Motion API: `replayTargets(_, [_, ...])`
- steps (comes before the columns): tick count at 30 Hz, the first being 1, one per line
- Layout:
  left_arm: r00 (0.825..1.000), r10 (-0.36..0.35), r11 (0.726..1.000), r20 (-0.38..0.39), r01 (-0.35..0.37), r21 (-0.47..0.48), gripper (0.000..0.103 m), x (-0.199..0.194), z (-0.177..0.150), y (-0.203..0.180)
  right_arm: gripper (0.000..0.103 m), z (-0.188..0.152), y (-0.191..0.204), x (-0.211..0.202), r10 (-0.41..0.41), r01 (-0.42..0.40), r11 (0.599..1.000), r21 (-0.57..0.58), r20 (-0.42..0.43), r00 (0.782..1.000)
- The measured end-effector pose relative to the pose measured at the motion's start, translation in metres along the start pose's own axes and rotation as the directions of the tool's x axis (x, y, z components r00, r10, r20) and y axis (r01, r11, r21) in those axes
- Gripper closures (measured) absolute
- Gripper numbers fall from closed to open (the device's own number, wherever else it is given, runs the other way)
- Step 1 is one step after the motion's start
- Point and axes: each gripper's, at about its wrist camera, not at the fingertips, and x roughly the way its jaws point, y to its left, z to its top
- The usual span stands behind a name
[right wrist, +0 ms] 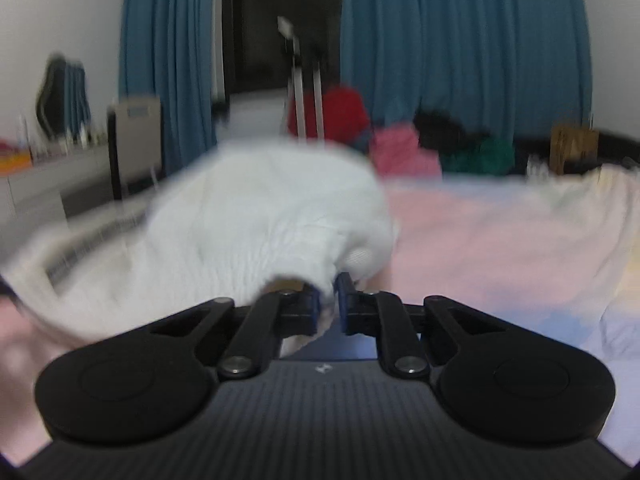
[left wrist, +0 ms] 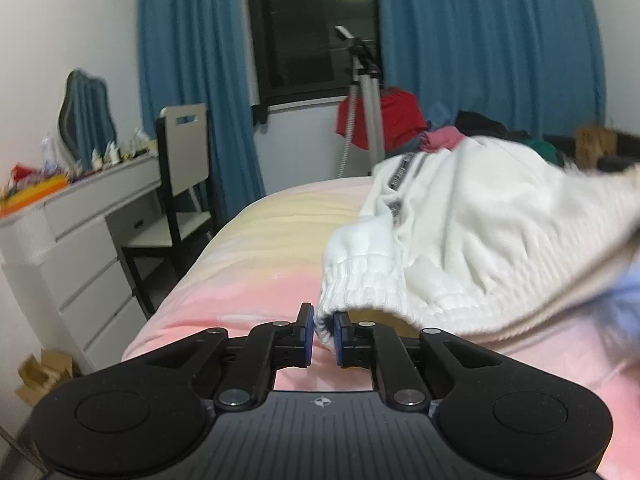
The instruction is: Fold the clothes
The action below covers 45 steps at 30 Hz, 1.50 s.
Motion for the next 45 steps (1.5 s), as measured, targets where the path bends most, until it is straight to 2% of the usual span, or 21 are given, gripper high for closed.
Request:
replayTargets(4, [1.0,-0.017,0.997,0.002,0.017,0.073,0.078,-0.006,-0.004,-0.014,0.093,0.027,-0.002,-0.038,0.004,0.001,0.999,-0.042,0.12,0.993])
replayTargets(8, [1.0,-0.017,0.985,-0.001,0.017,0.171,0.055,-0.013,-0.009,-0.03,0.094,0.034,-0.007,-0.08,0.038,-0.033,0.999,-0.034,0.163,0.986])
replayTargets(11, [1.0,-0.018,0.959,0.005,0.016,0.282,0.048,-0.02,-0.017,-0.046,0.094,0.034,-0.002,-0.113,0.07,-0.056,0.995,-0.082,0.186,0.98])
replayTargets(14, [1.0,-0.023,0.915,0.02,0.013,0.402,0.047,-0.025,-0.029,-0.065,0.094,0.033,0.005,-0.141,0.105,-0.076,0.987,-0.141,0.207,0.973])
replayTargets(16, [0.999,-0.027,0.877,0.032,0.009,0.48,0.045,-0.027,-0.039,-0.079,0.094,0.03,0.007,-0.148,0.111,-0.082,0.985,-0.155,0.19,0.975])
replayTargets(19, [0.998,-0.036,0.808,0.049,0.0,0.589,0.039,-0.029,-0.053,-0.1,0.093,0.026,0.01,-0.146,0.119,-0.102,0.986,-0.133,0.128,0.985])
replayTargets(22, [0.997,-0.047,0.725,0.065,-0.011,0.688,0.038,-0.032,-0.067,-0.121,0.093,0.021,0.015,-0.144,0.12,-0.104,0.984,-0.146,0.11,0.987])
replayTargets(24, [0.996,-0.03,0.706,0.081,-0.037,0.708,0.039,-0.021,-0.07,-0.131,0.093,0.017,0.018,-0.14,0.092,-0.072,0.981,-0.182,0.109,0.99])
replayTargets(26, [0.996,0.008,0.702,0.09,-0.069,0.708,0.043,-0.004,-0.066,-0.133,0.093,0.011,0.02,-0.135,0.053,-0.03,0.976,-0.217,0.103,0.993])
replayTargets(29, [0.998,0.012,0.755,0.067,-0.053,0.654,0.054,0.01,-0.057,-0.121,0.093,0.005,0.021,-0.124,-0.009,0.027,0.969,-0.246,0.074,0.997])
replayTargets(32, [0.998,-0.027,0.827,0.06,-0.011,0.562,0.061,0.007,-0.038,-0.105,0.092,0.001,0.016,-0.11,-0.049,0.049,0.973,-0.224,0.004,0.999])
replayTargets(33, [0.998,-0.03,0.851,0.064,-0.008,0.525,0.072,0.004,-0.031,-0.099,0.092,0.0,0.014,-0.106,-0.049,0.044,0.977,-0.21,-0.021,0.999])
replayTargets(35, [0.997,-0.026,0.926,0.074,-0.004,0.377,0.08,-0.008,-0.01,-0.071,0.092,-0.002,0.012,-0.099,-0.043,0.031,0.983,-0.184,-0.065,0.997])
replayTargets(36, [0.997,-0.024,0.956,0.079,-0.001,0.294,0.088,-0.013,0.0,-0.059,0.092,-0.003,0.012,-0.097,-0.028,0.014,0.985,-0.172,-0.083,0.996])
replayTargets(38, [0.995,-0.019,0.993,0.094,0.008,0.115,0.091,-0.022,0.019,-0.029,0.091,-0.005,0.014,-0.094,0.008,-0.026,0.989,-0.149,-0.117,0.993])
replayTargets(39, [0.995,-0.017,1.0,0.102,0.015,0.018,0.092,-0.027,0.027,-0.011,0.091,-0.006,0.015,-0.094,0.05,-0.068,0.989,-0.134,-0.132,0.99])
replayTargets(41, [0.993,-0.008,0.987,0.117,0.027,-0.159,0.093,-0.037,0.038,0.025,0.091,-0.008,0.021,-0.094,0.153,-0.172,0.979,-0.111,-0.164,0.975])
replayTargets(43, [0.993,0.021,0.938,0.114,0.02,-0.347,0.093,-0.04,0.042,0.068,0.09,-0.012,0.029,-0.095,0.25,-0.274,0.956,-0.104,-0.202,0.947])
replayTargets(45, [0.996,0.019,0.883,0.084,0.022,-0.468,0.094,-0.037,0.038,0.102,0.09,-0.021,0.044,-0.094,0.327,-0.366,0.923,-0.118,-0.26,0.909])
